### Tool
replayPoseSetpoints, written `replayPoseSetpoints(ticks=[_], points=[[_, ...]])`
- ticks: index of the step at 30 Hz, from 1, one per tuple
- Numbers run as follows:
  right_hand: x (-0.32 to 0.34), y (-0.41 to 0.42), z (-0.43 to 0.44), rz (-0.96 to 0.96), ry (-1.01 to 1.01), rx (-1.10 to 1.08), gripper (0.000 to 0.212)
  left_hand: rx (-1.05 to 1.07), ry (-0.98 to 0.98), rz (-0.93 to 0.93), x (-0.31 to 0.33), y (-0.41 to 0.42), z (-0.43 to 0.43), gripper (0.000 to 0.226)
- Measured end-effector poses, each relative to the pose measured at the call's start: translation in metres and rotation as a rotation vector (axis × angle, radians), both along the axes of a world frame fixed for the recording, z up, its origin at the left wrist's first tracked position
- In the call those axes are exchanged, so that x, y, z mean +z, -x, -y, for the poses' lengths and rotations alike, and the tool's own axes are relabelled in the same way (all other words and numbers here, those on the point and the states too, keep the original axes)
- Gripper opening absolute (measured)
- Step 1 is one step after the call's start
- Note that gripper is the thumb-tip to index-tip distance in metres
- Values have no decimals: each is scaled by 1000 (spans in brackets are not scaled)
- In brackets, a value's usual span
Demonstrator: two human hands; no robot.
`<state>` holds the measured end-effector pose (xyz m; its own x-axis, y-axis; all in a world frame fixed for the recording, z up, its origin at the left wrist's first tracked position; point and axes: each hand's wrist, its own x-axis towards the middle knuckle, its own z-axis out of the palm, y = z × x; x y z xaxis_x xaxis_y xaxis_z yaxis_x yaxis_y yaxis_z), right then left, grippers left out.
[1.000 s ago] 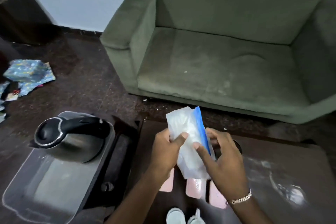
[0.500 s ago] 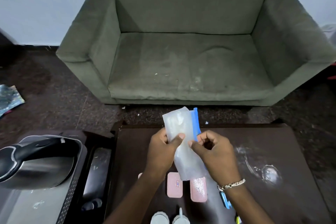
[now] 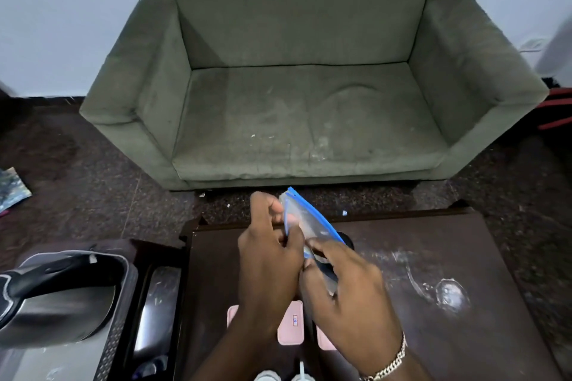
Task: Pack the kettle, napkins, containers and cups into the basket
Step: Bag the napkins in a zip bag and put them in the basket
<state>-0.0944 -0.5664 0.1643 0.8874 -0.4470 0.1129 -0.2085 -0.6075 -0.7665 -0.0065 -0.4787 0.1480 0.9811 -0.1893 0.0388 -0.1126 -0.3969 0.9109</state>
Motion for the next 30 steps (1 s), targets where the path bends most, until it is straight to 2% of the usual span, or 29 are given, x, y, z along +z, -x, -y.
replayPoseSetpoints(ticks=[2, 4, 6, 8, 10, 12, 14, 17, 19, 20, 21, 23, 25, 26, 30], points=[[6, 0, -1, -19, -198, -73, 25, -24, -28, 81, 2, 4, -1, 33], [7, -3, 2, -74, -345, -81, 38, -51, -36, 105, 3, 8, -2, 35], [3, -7, 7, -135, -378, -78, 38, -84, -64, 131, 3, 12, -4, 35], [-5, -11, 15, -221, -279, -40, 28, -135, -116, 223, 4, 16, -5, 26], [-15, -15, 22, -288, -75, 10, 28, -182, -183, 311, 6, 20, -6, 10], [-20, -19, 25, -296, 58, 39, 26, -201, -219, 351, 7, 21, -7, 22], [-21, -23, 23, -278, 117, 36, 9, -228, -233, 368, 9, 22, -6, 27], [-23, -33, 27, -334, 203, -66, 17, -275, -257, 405, 16, 28, -5, 24], [-23, -41, 33, -474, 297, -58, 19, -314, -261, 406, 19, 33, -5, 19], [-23, -47, 35, -477, 327, -53, 19, -330, -255, 408, 18, 34, -5, 19], [-24, -52, 37, -465, 350, -24, 23, -341, -247, 405, 18, 36, -6, 19], [-23, -62, 41, -480, 497, 92, 47, -361, -239, 412, 17, 37, -7, 19], [-24, -69, 46, -625, 620, 253, 45, -391, -258, 439, 16, 38, -7, 18], [-21, -73, 49, -699, 596, 266, 42, -410, -264, 447, 17, 39, -7, 17], [-31, -84, 54, -776, 508, 243, 45, -487, -271, 444, 20, 36, -8, 21]])
